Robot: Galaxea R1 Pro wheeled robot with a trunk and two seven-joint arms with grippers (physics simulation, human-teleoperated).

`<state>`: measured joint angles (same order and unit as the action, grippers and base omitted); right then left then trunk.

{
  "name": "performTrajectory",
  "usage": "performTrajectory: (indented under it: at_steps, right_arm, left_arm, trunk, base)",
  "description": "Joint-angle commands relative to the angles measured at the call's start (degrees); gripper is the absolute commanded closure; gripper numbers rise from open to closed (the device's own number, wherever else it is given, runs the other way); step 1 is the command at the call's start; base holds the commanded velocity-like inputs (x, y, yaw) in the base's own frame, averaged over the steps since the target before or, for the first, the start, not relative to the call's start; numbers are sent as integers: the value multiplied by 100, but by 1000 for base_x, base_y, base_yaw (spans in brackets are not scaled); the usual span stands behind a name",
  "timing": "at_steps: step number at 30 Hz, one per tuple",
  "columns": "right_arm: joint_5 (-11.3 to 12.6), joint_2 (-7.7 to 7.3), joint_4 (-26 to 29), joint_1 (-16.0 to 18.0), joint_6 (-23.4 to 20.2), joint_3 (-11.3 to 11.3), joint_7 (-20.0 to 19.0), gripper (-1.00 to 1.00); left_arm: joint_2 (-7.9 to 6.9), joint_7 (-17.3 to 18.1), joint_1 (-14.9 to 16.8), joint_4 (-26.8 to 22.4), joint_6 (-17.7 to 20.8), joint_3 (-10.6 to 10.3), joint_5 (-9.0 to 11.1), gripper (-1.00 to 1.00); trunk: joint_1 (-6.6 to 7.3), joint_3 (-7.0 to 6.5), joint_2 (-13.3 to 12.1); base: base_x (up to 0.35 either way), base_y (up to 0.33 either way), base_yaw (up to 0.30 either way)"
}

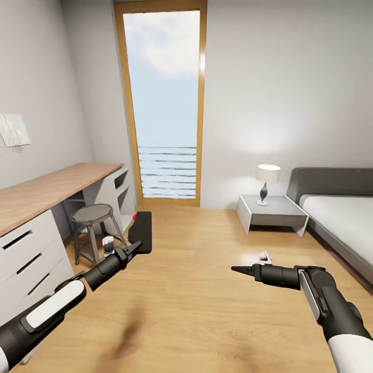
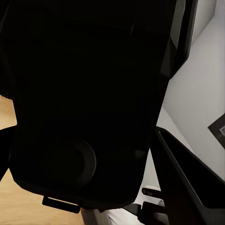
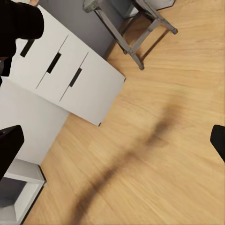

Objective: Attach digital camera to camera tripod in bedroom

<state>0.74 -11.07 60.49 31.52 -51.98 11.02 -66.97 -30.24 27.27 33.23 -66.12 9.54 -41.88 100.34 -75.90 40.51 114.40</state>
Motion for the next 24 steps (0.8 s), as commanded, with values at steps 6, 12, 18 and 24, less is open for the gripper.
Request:
performTrajectory:
  at_steps: [6, 12, 18, 24]
  right_arm:
    - [19, -5, -7, 4, -36, 5, 14, -100]
    - [43, -3, -13, 4, -32, 0, 204, -100]
    - [55, 6, -19, 4, -31, -7, 515, -100]
    - [57, 8, -19, 4, -31, -11, 615, -100]
  left_arm:
    - [3, 1, 8, 42, 37, -18, 57, 100]
    - [15, -60, 8, 210, 5, -21, 47, 100]
    - [20, -379, 8, 271, -10, -22, 36, 100]
    - [26, -813, 8, 268, -13, -21, 31, 100]
  trunk:
    - [133, -102, -239]
    - [265, -210, -480]
    - [397, -318, -720]
    - [529, -425, -961]
  base:
    - [0, 0, 0]
    - [0, 0, 0]
    - [0, 0, 0]
    - [0, 0, 0]
